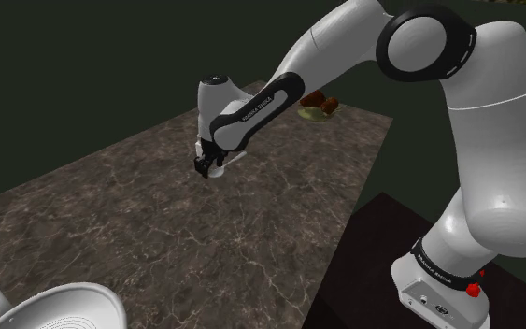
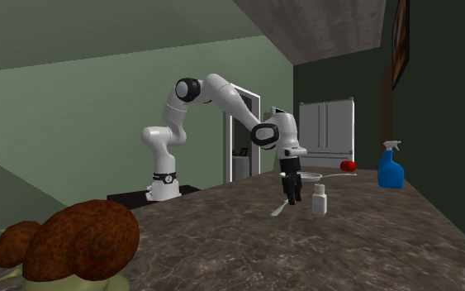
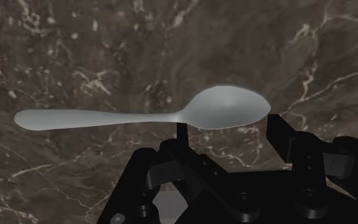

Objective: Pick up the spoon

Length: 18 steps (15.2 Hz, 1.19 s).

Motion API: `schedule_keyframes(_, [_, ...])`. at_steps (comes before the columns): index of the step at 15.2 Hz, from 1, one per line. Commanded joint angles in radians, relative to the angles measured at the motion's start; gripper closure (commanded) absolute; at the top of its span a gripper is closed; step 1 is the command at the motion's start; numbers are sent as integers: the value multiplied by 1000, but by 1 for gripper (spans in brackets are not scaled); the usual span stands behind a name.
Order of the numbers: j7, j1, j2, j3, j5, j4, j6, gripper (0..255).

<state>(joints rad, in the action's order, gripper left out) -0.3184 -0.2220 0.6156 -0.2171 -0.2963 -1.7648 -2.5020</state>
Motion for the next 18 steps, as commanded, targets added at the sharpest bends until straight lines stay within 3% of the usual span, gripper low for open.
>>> schedule_keyframes(1, [-1, -1, 1, 0, 0, 1, 0, 255])
schedule_keyframes(18, [40, 23, -124, -36, 50, 21, 143, 255])
